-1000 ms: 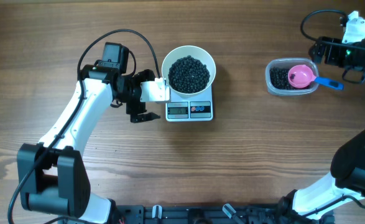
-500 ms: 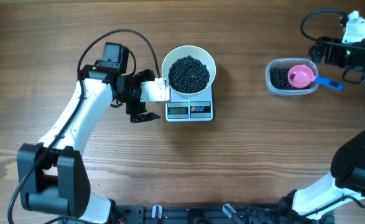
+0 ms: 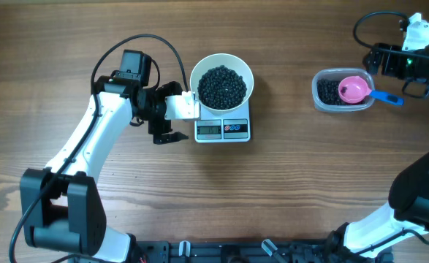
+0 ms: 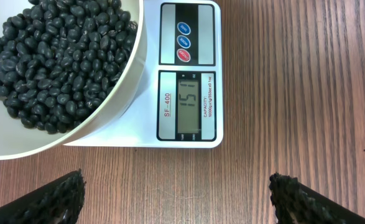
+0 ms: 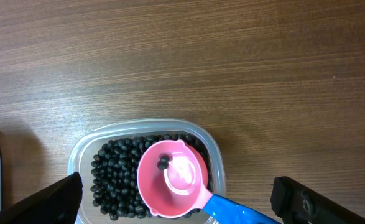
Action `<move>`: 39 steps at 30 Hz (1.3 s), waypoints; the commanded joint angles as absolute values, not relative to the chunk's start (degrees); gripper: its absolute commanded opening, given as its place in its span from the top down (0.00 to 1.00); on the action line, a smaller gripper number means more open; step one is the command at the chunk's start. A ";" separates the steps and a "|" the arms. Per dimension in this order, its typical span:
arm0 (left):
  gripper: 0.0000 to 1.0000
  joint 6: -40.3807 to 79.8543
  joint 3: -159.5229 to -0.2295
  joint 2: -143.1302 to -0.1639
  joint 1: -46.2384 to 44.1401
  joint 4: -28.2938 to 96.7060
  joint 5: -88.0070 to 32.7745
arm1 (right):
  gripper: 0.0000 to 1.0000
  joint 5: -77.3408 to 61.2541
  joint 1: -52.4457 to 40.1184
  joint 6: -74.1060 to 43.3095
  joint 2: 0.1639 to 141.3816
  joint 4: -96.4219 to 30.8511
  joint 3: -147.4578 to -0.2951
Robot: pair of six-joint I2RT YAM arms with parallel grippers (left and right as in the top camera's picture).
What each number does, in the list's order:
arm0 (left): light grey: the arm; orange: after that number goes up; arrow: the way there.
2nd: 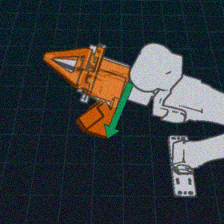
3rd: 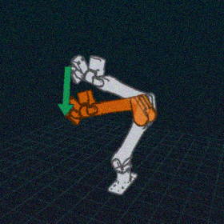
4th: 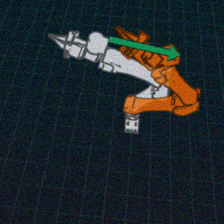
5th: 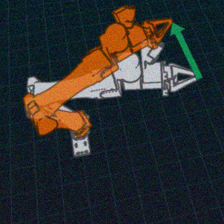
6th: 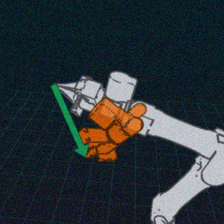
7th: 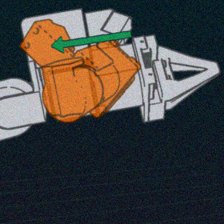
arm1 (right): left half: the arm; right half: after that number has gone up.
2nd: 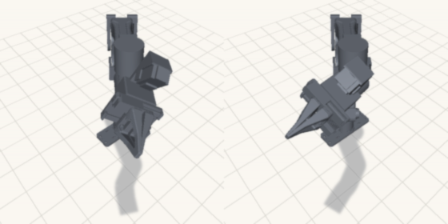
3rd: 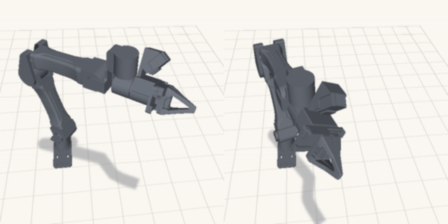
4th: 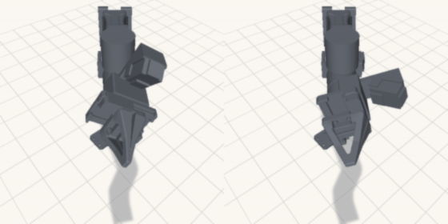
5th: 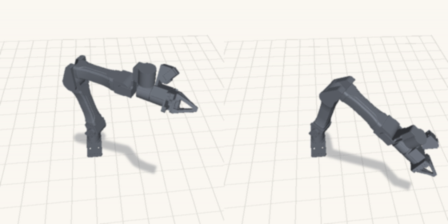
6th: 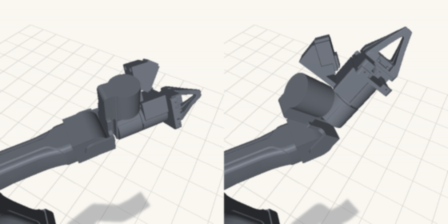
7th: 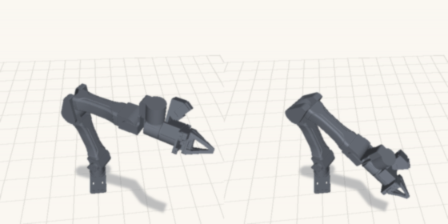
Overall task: Scoop item into bowl and weigh 150g on scale
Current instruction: 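Release the pink scoop in the bean tub and open right gripper, then regrasp the blue scoop handle in the tub with right gripper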
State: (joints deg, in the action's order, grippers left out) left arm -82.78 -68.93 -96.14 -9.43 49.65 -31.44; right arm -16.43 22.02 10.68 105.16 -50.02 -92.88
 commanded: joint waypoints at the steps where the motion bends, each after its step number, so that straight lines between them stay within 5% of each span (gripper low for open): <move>1: 0.00 -82.24 -68.55 -96.79 -9.54 49.69 -32.71 | 0.00 -15.84 22.20 10.35 106.52 -49.69 -93.23; 16: 0.00 -82.24 -68.55 -96.79 -9.54 49.69 -32.71 | 0.00 -17.08 23.03 7.09 103.83 -48.01 -97.91; 24: 0.00 -82.24 -68.55 -96.79 -9.54 49.69 -32.71 | 0.00 -23.33 37.74 2.52 95.70 -59.33 -104.81; 34: 0.00 -82.24 -68.55 -96.79 -9.52 49.69 -32.71 | 0.00 -45.12 46.46 19.90 101.47 -67.88 -85.23; 39: 0.00 -82.24 -68.55 -96.79 -9.54 49.69 -32.71 | 0.00 -48.10 46.37 9.61 102.65 -54.61 -76.12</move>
